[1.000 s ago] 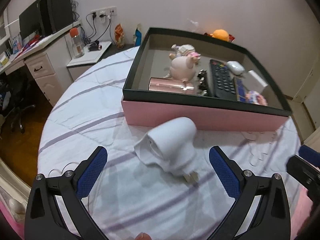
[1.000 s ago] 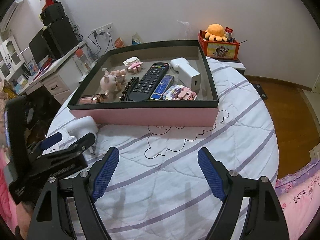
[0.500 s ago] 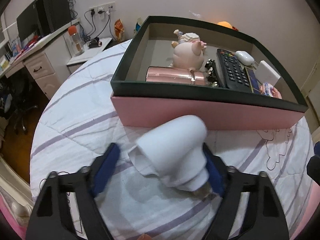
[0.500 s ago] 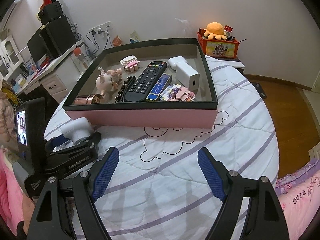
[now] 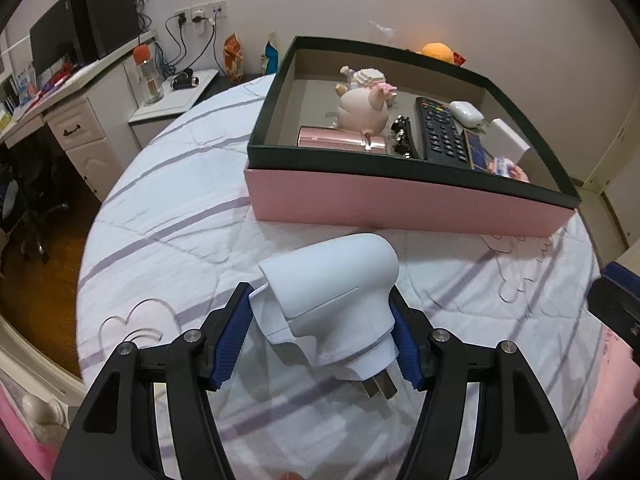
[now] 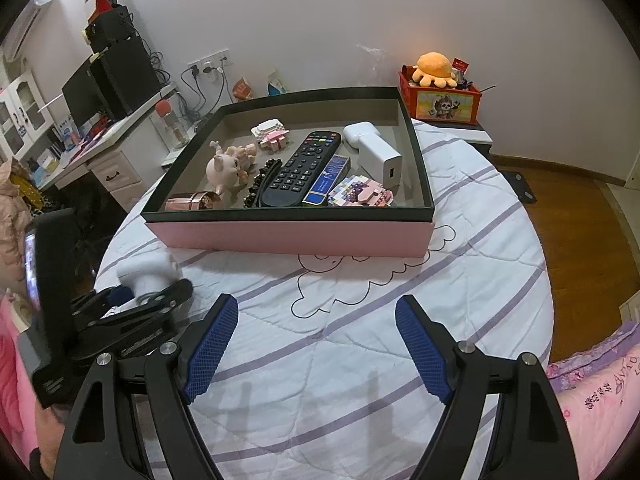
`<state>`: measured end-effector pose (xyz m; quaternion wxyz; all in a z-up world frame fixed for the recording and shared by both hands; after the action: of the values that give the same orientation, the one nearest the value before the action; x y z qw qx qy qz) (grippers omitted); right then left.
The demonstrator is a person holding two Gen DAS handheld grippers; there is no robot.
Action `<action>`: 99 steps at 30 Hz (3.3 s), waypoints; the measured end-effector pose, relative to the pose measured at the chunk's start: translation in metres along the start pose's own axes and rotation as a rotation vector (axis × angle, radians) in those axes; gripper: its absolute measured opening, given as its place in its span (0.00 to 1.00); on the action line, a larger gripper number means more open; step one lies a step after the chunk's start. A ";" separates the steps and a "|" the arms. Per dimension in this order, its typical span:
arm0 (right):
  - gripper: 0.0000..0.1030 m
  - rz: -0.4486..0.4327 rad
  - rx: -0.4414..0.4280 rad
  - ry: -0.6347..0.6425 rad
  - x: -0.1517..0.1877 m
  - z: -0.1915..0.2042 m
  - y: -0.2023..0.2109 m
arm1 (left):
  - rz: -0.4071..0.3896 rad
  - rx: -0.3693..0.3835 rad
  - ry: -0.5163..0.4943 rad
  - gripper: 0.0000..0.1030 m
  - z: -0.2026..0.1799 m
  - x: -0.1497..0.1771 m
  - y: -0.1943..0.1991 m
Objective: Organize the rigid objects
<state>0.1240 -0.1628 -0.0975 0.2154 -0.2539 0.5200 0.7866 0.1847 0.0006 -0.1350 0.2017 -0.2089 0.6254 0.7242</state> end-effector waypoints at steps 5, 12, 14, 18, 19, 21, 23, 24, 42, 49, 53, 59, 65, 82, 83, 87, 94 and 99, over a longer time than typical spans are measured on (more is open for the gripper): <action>0.80 -0.003 -0.013 -0.002 -0.003 -0.001 -0.001 | -0.017 0.026 -0.001 0.63 0.000 -0.009 0.019; 0.80 -0.026 -0.021 -0.015 -0.020 -0.012 -0.002 | -0.075 0.070 -0.023 0.63 -0.017 -0.048 0.039; 0.80 -0.036 -0.020 -0.019 -0.028 -0.016 -0.004 | -0.096 0.074 -0.033 0.63 -0.024 -0.065 0.040; 0.80 -0.058 -0.015 -0.032 -0.050 -0.030 -0.009 | -0.117 0.084 -0.056 0.63 -0.040 -0.095 0.030; 0.80 -0.063 -0.013 -0.037 -0.055 -0.034 -0.011 | -0.115 0.085 -0.062 0.63 -0.045 -0.102 0.026; 0.80 -0.072 -0.010 -0.049 -0.065 -0.044 -0.015 | -0.107 0.085 -0.078 0.63 -0.055 -0.117 0.013; 0.80 -0.081 -0.005 -0.063 -0.075 -0.054 -0.019 | -0.097 0.087 -0.093 0.63 -0.066 -0.129 0.000; 0.80 -0.085 -0.002 -0.071 -0.080 -0.059 -0.022 | -0.095 0.089 -0.098 0.63 -0.069 -0.135 -0.005; 0.80 -0.089 0.019 -0.137 -0.117 -0.108 -0.059 | -0.043 0.049 -0.140 0.63 -0.112 -0.182 -0.072; 0.80 -0.087 0.013 -0.138 -0.115 -0.104 -0.056 | 0.002 0.018 -0.160 0.74 -0.116 -0.179 -0.078; 0.80 -0.096 0.013 -0.128 -0.112 -0.097 -0.047 | -0.014 0.014 -0.147 1.00 -0.111 -0.180 -0.069; 0.80 -0.123 0.018 -0.121 -0.106 -0.085 -0.027 | -0.034 0.010 -0.128 1.00 -0.096 -0.170 -0.043; 1.00 -0.163 -0.005 -0.108 -0.097 -0.065 -0.002 | -0.052 0.029 -0.093 1.00 -0.072 -0.150 -0.007; 1.00 -0.171 -0.031 -0.039 -0.037 -0.003 0.052 | -0.132 -0.011 -0.014 1.00 0.009 -0.048 0.108; 1.00 -0.168 -0.028 -0.032 -0.032 0.000 0.055 | -0.135 -0.014 -0.007 1.00 0.012 -0.042 0.113; 1.00 -0.167 -0.015 -0.014 -0.015 0.008 0.068 | -0.149 -0.018 0.010 1.00 0.019 -0.021 0.128; 1.00 -0.185 0.013 0.023 0.013 0.022 0.096 | -0.217 -0.029 0.028 1.00 0.023 0.013 0.164; 1.00 -0.197 0.034 0.056 0.040 0.037 0.112 | -0.267 -0.038 0.031 1.00 0.025 0.041 0.189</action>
<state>0.0190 -0.1660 -0.0311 0.2812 -0.3220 0.5118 0.7452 0.0443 0.0012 0.0009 0.2826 -0.3050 0.5814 0.6994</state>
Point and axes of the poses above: each gripper's, at about its wrist camera, not at the fingertips, and y roughly against the way its jaws point, z to its left, x to its underside, the point moved 5 cm from there along -y, roughly the way its jaws point, and after that the axes turned 14 degrees about -x, right-handed, at the moved point
